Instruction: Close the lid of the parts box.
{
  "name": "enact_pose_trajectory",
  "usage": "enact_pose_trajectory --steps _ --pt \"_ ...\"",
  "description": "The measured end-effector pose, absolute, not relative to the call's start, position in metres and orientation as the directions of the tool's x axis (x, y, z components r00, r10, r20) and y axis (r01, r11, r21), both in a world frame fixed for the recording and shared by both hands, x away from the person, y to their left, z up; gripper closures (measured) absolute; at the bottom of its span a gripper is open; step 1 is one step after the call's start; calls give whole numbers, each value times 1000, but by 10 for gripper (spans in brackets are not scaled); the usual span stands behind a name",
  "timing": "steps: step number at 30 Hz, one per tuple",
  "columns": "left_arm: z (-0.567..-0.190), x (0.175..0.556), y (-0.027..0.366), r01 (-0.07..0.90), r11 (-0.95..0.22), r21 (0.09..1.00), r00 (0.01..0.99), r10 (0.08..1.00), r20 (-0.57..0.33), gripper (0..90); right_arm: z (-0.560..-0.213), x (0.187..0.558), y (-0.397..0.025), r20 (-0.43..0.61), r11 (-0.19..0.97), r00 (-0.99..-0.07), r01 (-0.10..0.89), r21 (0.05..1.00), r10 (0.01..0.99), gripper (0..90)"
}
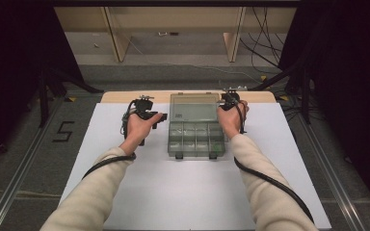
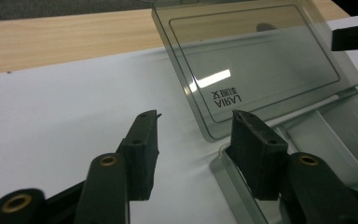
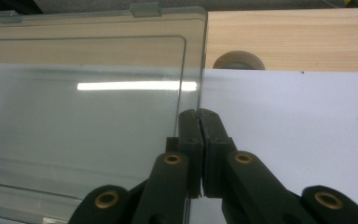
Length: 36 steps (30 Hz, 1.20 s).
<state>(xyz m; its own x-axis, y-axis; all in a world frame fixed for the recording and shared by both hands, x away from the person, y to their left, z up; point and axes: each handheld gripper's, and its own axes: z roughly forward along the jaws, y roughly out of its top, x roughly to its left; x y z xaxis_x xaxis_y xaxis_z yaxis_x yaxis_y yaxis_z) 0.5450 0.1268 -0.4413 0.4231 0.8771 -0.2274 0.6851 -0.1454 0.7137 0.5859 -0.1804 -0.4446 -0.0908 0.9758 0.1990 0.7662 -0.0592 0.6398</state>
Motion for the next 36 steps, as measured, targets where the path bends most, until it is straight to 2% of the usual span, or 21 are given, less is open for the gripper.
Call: enact_pose_trajectory --steps 3,4,5,6,9,15,20,26,36 --pt "-445 555 120 702 -127 701 405 881 -245 543 -445 584 -182 196 -58 -93 759 649 976 895" --pt "-445 558 118 705 -123 699 400 882 -249 547 -449 584 -187 130 22 -150 737 676 980 895" --pt "-446 560 116 708 -117 697 397 882 -255 558 -450 584 -189 115 49 -174 727 685 978 894" --pt "-446 562 113 710 -115 695 395 882 -258 567 -449 582 -188 138 21 -155 737 676 978 895" --pt "-448 567 109 728 -65 683 369 876 -310 576 -450 581 -190 116 49 -179 718 695 977 894" --pt "-450 572 106 741 -61 669 346 888 -302 595 -448 578 -187 132 26 -162 719 695 978 894" --pt "-455 576 106 753 -28 657 323 886 -333 629 -446 577 -182 170 -24 -132 717 696 976 894" --pt "-458 578 106 768 -22 641 315 884 -347 686 -447 577 -186 121 45 -184 705 707 976 895" --pt "-462 579 104 778 5 628 290 884 -366 800 -447 576 -183 130 32 -175 705 709 976 895"
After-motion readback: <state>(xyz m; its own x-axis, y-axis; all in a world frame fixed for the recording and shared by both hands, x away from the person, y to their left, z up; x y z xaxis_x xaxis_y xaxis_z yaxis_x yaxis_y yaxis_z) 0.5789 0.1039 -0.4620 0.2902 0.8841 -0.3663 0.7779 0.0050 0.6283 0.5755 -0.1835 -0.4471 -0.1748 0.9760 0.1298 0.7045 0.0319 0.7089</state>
